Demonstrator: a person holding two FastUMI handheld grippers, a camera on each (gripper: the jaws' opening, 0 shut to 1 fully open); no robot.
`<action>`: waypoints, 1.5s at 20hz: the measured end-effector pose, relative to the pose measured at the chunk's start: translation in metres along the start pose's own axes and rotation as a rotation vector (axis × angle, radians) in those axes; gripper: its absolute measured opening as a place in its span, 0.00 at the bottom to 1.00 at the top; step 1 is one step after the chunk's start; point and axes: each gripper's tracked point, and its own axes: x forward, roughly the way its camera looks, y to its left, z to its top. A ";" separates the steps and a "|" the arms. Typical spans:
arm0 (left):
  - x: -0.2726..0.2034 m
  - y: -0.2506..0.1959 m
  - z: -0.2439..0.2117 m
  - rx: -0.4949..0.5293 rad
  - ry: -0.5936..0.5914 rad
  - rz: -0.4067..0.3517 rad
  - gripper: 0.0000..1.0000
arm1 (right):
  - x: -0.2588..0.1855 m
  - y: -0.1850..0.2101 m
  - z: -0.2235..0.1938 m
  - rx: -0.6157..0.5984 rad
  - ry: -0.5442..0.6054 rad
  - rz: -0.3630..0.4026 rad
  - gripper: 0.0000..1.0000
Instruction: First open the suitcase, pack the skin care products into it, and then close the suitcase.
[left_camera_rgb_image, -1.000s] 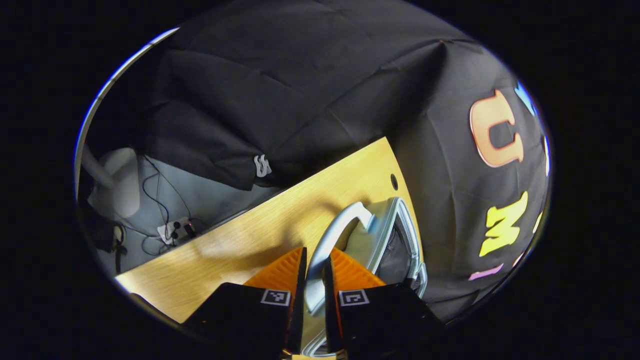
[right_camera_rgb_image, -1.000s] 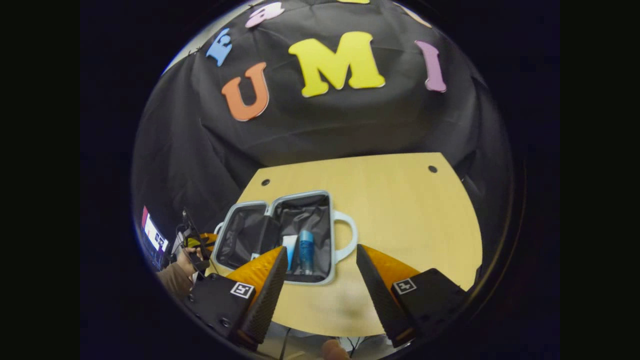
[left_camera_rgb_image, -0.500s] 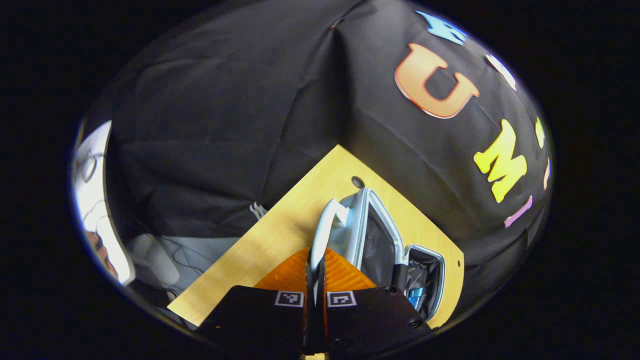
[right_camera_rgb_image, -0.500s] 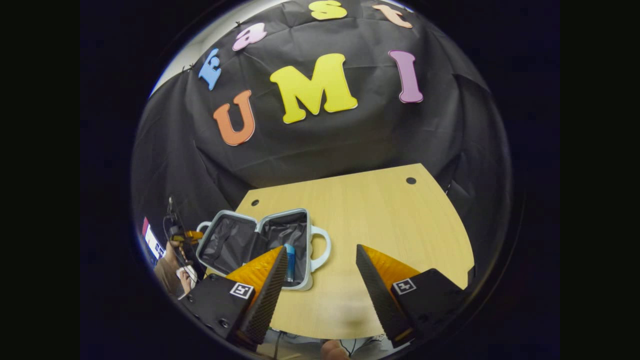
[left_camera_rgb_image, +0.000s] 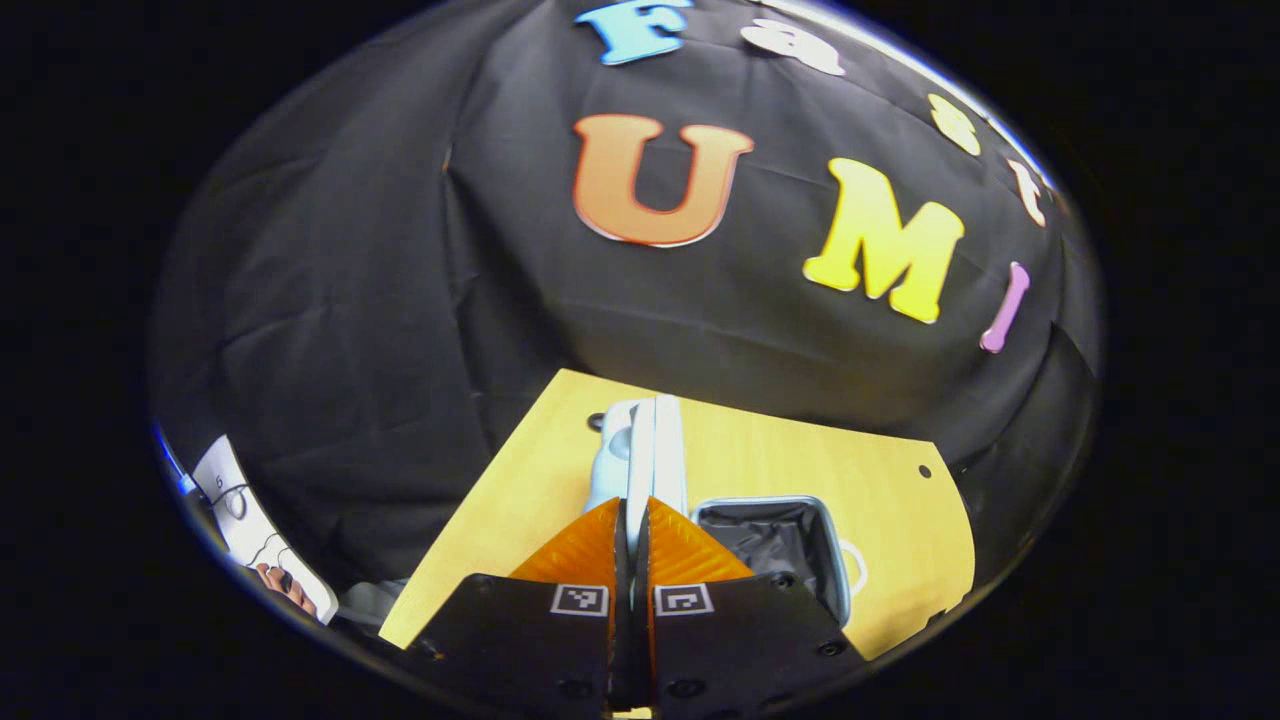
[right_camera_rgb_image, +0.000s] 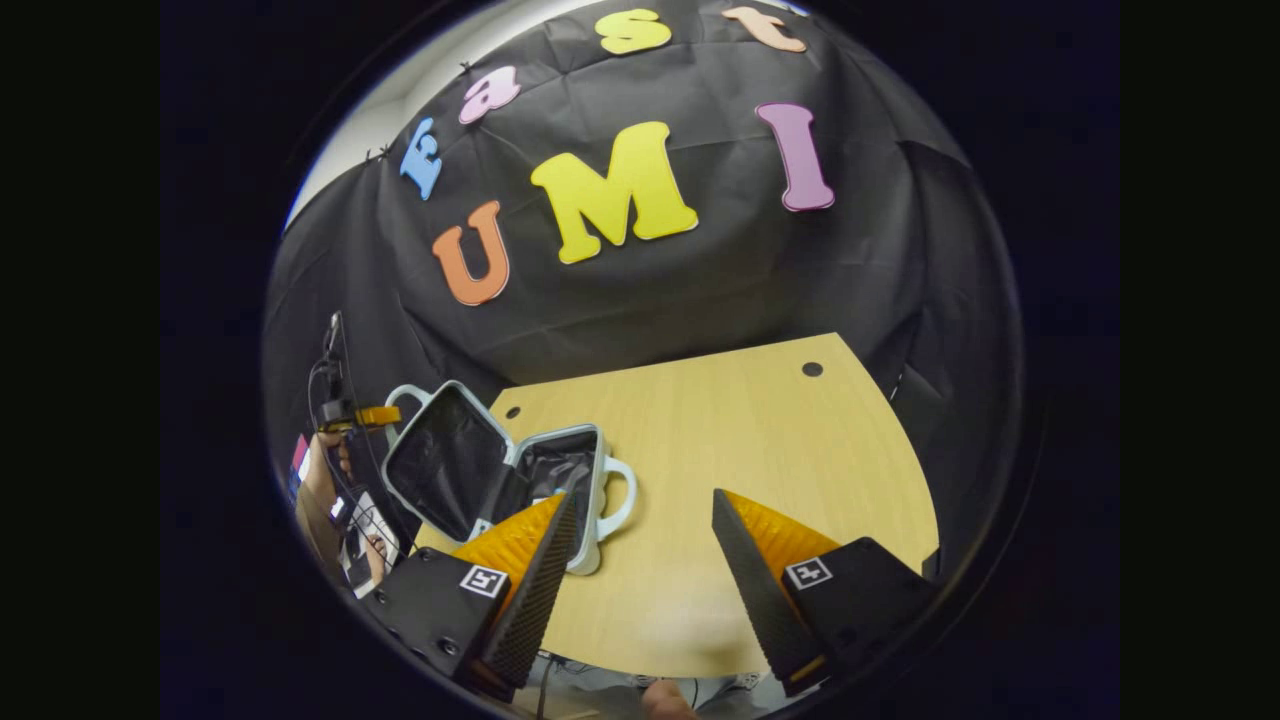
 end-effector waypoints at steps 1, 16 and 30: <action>-0.001 -0.022 -0.001 0.026 -0.005 0.000 0.03 | -0.002 -0.011 0.002 -0.003 -0.010 -0.009 0.82; 0.106 -0.257 -0.175 0.346 0.120 -0.060 0.03 | -0.037 -0.134 0.016 -0.220 -0.143 -0.154 0.77; 0.073 -0.282 -0.208 0.223 0.095 -0.202 0.94 | -0.024 -0.115 0.033 -0.146 -0.164 -0.193 0.82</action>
